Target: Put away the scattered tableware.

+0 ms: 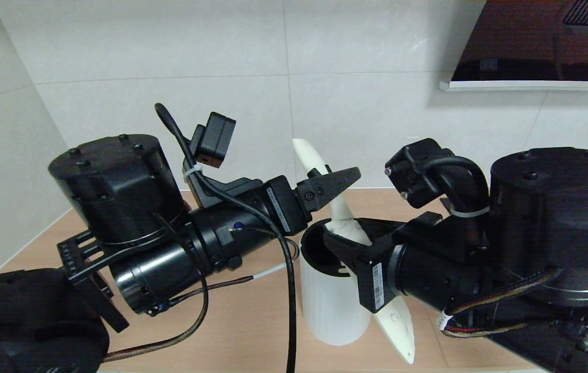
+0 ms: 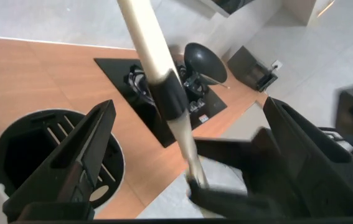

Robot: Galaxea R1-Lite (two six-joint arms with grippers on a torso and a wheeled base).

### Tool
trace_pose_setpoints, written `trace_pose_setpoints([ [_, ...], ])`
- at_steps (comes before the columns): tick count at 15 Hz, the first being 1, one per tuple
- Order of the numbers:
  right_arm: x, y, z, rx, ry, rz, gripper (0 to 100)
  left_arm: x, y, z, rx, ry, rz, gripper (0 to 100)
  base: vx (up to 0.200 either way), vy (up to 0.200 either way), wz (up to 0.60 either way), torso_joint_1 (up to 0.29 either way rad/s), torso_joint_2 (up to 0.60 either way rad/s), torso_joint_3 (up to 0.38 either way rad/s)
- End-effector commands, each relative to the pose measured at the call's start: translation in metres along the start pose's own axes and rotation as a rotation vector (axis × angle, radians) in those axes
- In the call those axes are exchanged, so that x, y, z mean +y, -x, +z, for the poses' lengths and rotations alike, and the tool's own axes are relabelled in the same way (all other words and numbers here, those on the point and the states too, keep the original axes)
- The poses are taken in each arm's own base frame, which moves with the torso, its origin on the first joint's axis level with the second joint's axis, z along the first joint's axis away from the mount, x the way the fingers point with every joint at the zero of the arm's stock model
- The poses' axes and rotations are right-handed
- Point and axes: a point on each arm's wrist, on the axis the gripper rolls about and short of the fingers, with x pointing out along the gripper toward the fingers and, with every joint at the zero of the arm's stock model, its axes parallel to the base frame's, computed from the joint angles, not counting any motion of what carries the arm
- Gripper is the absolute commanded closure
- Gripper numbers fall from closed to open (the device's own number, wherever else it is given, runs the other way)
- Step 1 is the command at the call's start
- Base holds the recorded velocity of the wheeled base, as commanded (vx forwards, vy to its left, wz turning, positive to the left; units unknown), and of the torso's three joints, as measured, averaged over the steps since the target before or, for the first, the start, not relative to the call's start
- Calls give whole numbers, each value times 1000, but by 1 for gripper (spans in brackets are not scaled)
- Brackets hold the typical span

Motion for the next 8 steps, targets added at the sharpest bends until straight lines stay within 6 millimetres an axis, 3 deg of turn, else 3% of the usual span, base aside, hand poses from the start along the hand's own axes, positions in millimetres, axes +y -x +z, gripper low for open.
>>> trace_pose_setpoints([
  [1, 2, -3, -4, 12, 7, 4, 100, 2, -2, -2, 6, 2, 5, 0, 0, 0, 0, 0, 0, 0],
  [8, 7, 2, -5, 13, 13, 23, 100, 3, -2, -2, 7, 1, 9, 0, 0, 0, 0, 0, 0, 0],
])
